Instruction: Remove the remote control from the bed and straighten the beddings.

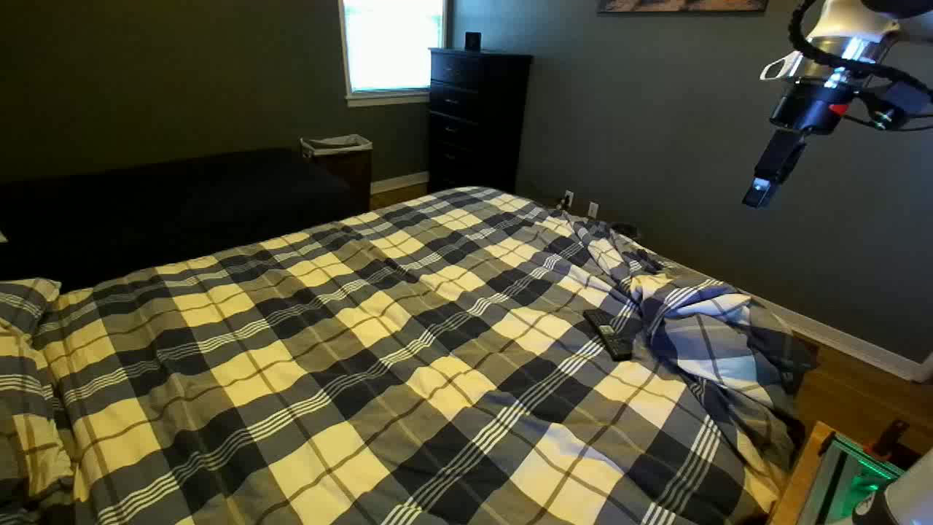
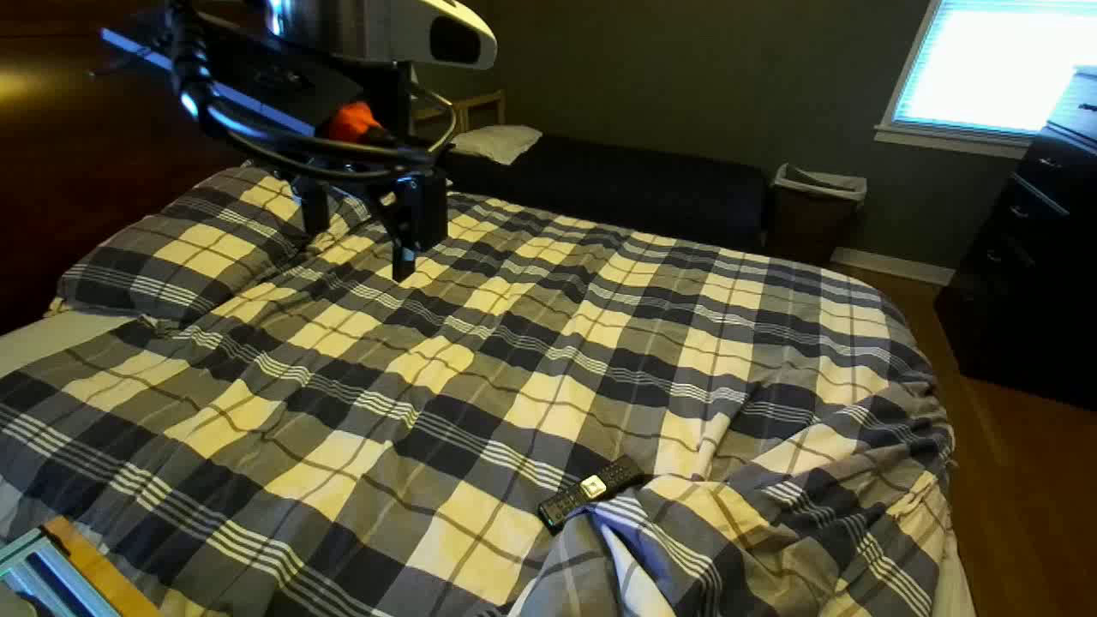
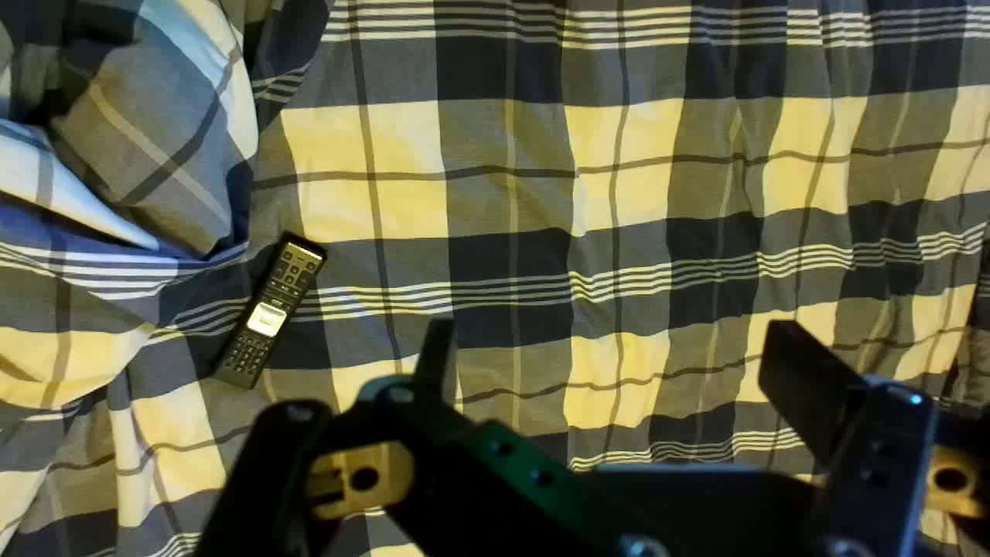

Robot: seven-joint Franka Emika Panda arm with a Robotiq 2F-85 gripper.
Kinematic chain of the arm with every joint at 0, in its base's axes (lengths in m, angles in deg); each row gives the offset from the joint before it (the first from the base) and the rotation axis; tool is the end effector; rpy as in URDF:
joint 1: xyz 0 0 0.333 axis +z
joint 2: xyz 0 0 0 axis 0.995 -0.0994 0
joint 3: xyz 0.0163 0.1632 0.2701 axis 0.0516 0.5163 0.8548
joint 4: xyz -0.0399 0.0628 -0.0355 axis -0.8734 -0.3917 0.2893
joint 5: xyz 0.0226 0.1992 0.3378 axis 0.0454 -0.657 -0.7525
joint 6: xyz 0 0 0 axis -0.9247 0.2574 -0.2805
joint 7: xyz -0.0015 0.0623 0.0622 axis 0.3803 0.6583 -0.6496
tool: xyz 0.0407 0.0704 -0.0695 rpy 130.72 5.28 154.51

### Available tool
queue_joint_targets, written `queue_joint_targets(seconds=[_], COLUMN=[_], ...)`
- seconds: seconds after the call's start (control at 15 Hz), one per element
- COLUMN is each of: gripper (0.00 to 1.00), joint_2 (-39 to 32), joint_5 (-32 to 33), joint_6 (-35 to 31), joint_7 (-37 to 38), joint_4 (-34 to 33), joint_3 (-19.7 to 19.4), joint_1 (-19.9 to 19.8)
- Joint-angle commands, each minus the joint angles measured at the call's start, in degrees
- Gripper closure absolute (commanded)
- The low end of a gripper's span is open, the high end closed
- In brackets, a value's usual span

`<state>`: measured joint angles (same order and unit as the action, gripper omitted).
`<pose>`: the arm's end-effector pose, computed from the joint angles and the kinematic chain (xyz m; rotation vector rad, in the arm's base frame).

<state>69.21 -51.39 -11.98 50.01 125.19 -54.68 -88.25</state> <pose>0.3174 -0.1669 0.5319 -2.9149 -0.1260 -0.0620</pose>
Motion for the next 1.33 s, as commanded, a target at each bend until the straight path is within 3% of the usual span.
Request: queue_joint_targets(seconds=[0.0, 0.13, 0.4, 0.87, 1.27], gripper=[0.00, 0.00, 0.00, 0.00, 0.00], joint_2=[-0.30, -0.30, -9.34, -30.35, -46.52], joint_5=[-0.52, -0.52, -0.31, 0.49, -8.09], joint_6=[0.13, 0.13, -2.51, -23.12, -29.71], joint_7=[-0.53, -0.53, -4.27, -5.54, -3.62], joint_4=[-0.14, -0.14, -3.08, -4.50, -7.18], joint_3=[0.75, 0.75, -0.65, 0.53, 3.03], joint_1=[-1.02, -1.01, 0.77, -1.47, -5.48])
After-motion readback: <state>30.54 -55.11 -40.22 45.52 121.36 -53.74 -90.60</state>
